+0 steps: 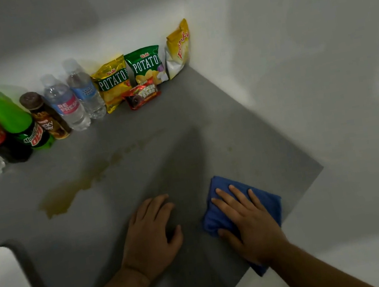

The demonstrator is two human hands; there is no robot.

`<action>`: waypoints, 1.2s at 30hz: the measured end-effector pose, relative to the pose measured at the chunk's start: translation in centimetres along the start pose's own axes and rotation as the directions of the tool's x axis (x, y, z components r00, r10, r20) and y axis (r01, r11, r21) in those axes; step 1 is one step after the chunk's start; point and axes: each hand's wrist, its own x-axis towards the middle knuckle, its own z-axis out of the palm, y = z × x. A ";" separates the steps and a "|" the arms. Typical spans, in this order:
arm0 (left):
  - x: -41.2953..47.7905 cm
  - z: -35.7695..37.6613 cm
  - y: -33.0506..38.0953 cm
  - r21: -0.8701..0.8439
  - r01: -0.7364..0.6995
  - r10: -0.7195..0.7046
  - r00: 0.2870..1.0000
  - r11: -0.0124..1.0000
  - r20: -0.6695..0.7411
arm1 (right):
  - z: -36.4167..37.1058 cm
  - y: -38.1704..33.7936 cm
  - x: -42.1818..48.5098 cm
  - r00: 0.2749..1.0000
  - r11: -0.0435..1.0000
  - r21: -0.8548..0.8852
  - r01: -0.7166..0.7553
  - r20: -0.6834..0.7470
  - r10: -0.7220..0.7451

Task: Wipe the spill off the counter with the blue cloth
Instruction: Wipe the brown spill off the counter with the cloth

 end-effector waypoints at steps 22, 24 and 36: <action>2.3 2.1 3.7 0.002 0.011 -0.011 0.999 1.000 -0.043 | -2.9 9.1 3.9 0.970 0.965 -0.100 -0.242 -0.030 0.240; 2.5 2.2 4.1 -0.001 0.033 -0.033 0.999 0.999 -0.041 | -3.6 9.0 6.3 0.954 0.953 -0.051 -0.299 -0.045 0.296; 4.8 2.5 5.5 0.001 0.010 -0.010 1.000 1.000 -0.002 | -2.1 8.3 2.6 0.997 0.999 0.000 0.054 -0.055 -0.054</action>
